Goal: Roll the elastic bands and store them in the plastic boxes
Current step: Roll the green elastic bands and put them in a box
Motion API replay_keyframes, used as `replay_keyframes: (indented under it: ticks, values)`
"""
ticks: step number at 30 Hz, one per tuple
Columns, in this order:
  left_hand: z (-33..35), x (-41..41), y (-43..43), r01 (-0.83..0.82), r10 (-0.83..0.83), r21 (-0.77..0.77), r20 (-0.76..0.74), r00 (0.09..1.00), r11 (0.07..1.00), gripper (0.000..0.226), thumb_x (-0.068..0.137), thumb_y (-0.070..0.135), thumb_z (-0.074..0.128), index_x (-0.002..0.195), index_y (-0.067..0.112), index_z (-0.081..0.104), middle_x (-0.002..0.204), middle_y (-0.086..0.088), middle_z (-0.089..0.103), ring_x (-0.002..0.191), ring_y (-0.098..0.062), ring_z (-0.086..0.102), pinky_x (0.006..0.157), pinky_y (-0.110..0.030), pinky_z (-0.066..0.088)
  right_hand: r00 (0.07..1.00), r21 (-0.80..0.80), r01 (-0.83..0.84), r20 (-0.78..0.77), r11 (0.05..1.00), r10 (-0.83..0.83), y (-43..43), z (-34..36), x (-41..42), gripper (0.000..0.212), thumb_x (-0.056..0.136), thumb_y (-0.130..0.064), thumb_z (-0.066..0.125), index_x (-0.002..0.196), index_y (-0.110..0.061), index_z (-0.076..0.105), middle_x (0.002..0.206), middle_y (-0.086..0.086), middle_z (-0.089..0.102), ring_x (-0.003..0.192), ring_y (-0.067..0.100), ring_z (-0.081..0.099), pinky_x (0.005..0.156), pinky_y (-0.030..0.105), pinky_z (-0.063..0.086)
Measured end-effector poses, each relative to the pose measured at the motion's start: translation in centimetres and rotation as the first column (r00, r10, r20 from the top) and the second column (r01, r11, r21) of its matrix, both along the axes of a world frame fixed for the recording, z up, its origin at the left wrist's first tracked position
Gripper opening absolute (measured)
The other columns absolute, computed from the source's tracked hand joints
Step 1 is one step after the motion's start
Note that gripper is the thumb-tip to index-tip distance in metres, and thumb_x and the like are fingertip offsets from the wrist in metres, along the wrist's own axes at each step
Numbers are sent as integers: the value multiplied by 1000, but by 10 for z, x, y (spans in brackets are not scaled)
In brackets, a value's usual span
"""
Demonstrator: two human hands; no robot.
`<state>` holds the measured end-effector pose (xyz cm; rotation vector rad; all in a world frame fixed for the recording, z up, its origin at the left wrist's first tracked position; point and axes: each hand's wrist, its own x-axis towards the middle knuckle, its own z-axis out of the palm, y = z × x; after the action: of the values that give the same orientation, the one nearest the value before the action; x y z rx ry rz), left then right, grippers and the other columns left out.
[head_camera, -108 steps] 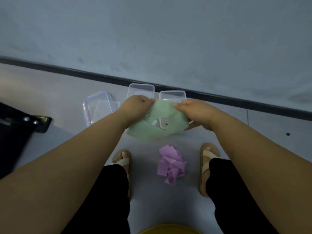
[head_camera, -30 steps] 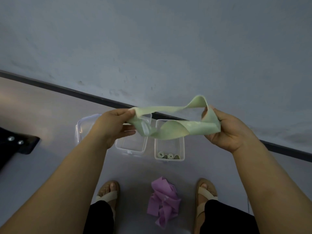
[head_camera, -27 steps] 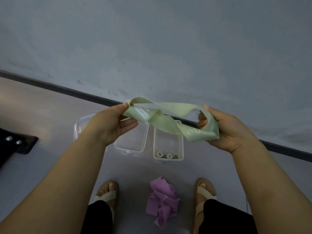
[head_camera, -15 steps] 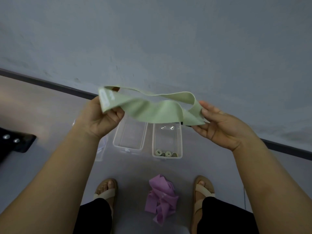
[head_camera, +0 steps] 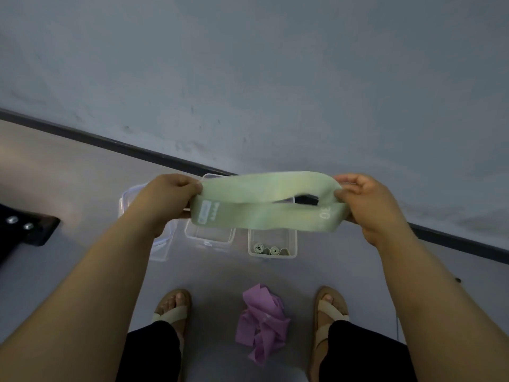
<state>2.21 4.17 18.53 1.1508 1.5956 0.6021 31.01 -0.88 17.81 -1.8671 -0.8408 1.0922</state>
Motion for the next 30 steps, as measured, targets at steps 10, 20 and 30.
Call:
replay_keyframes:
  ticks: [10, 20, 30]
  values:
    - [6, 5, 6, -155, 234, 403, -155, 960, 902, 38, 94, 33, 46, 87, -3, 56, 73, -10, 47, 62, -16, 39, 54, -28, 32, 946, -101, -216, 225, 971, 234, -3, 0, -3, 16, 92, -17, 52, 85, -26, 63, 90, -5, 61, 83, 15, 57, 70, 30, 44]
    - [10, 39, -11, 273, -170, 319, -316, 933, 907, 41, 95, 36, 47, 70, 4, 53, 65, -8, 50, 61, -20, 43, 58, -27, 35, 670, -501, -486, 312, 716, 673, -8, -7, -21, 18, 93, -32, 52, 94, -16, 62, 93, 2, 63, 75, 14, 58, 69, 29, 48]
    - [18, 75, -25, 596, -408, 366, -473, 781, 715, 25, 95, 36, 46, 78, 19, 51, 57, 9, 44, 56, -5, 41, 56, -29, 33, 699, 111, -686, -176, 720, 693, -13, 28, -59, 49, 63, -35, 69, 110, -35, 56, 116, -15, 63, 114, 0, 55, 99, 24, 45]
